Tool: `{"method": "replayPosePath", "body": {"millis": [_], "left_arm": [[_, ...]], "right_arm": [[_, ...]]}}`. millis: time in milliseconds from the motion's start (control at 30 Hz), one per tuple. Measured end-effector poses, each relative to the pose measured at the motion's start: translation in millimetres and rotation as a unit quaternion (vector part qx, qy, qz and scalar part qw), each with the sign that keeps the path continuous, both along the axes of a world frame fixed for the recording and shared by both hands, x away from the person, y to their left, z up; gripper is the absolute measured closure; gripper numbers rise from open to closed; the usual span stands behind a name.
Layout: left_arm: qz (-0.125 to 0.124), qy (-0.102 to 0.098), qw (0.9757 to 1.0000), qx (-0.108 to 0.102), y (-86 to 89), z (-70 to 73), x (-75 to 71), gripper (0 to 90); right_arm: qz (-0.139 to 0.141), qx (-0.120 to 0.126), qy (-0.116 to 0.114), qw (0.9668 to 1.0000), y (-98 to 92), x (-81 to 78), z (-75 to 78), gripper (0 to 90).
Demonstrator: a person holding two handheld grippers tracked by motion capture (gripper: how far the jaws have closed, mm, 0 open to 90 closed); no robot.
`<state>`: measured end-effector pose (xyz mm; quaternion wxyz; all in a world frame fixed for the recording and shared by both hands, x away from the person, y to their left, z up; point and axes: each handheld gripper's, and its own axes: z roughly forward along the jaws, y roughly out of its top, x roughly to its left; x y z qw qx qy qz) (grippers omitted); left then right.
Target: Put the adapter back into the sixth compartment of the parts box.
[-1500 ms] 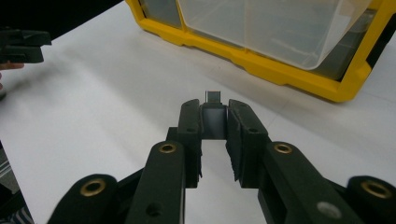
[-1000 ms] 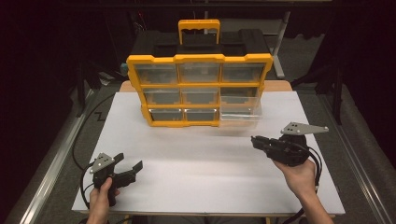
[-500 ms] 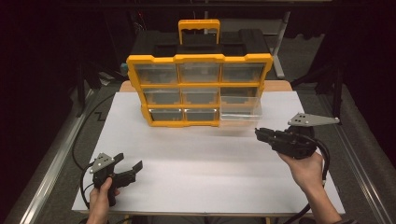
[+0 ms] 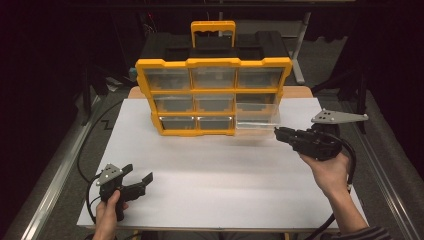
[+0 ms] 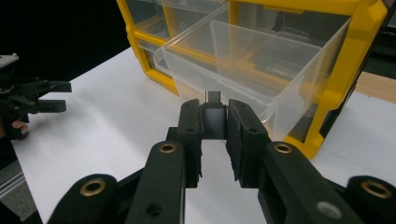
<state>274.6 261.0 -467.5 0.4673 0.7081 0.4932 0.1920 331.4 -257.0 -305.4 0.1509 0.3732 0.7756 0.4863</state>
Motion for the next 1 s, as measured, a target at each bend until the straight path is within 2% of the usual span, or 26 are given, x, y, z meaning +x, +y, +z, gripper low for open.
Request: {"method": "replayPosePath", "body": {"millis": [567,1000], "left_arm": [[-0.001,0.001,1.0,-0.001,0.1,-0.2,0.3,15.3],[-0.002,0.002,1.0,-0.001,-0.1,-0.3,0.7,15.4]], "right_arm": [[-0.015,-0.006,-0.004,0.9999,7.2,24.3,14.6,76.8],[-0.029,-0.024,0.008,0.9993,15.2,45.7,13.9,76.6]]}}
